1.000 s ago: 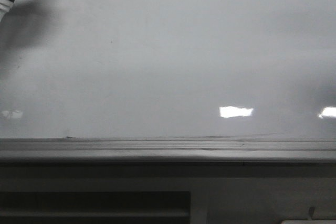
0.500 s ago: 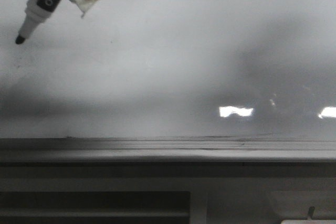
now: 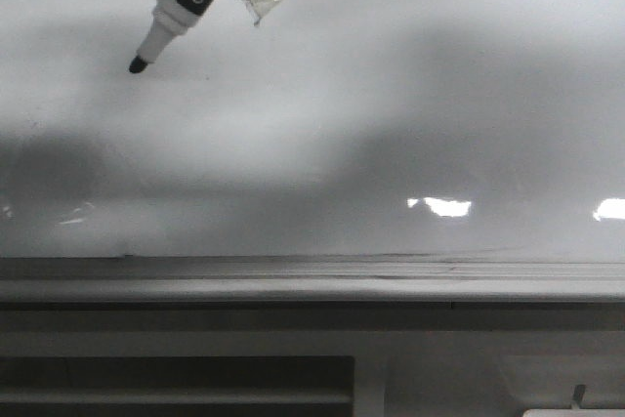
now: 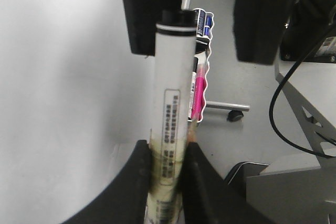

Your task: Write number 2 on whiteboard

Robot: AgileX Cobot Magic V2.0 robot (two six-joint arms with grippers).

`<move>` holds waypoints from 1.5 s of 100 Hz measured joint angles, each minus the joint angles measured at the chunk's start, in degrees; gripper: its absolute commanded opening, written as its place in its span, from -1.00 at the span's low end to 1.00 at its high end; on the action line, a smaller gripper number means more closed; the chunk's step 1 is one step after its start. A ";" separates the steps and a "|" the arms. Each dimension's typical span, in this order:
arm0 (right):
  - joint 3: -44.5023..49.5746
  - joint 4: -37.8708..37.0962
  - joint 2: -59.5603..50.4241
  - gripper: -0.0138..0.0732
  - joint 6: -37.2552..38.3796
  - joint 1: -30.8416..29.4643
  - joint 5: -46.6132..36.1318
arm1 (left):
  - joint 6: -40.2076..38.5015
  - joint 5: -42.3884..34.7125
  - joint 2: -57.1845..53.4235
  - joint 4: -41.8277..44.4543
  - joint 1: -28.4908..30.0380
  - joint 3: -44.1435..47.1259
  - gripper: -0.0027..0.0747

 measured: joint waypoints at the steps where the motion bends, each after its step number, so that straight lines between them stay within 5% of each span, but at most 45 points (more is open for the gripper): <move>1: 0.00 0.00 0.00 0.07 0.00 0.10 0.01 | 0.00 0.11 0.18 -0.04 0.00 0.00 -0.98; 127: -0.22 -0.60 3.28 0.07 -0.79 1.92 -0.45 | 0.00 2.97 3.30 -1.06 0.00 -3.59 -0.98; 150: -0.22 -0.71 3.44 -0.34 -1.05 1.92 -0.38 | 0.00 3.05 3.30 -1.20 0.00 -3.59 -0.98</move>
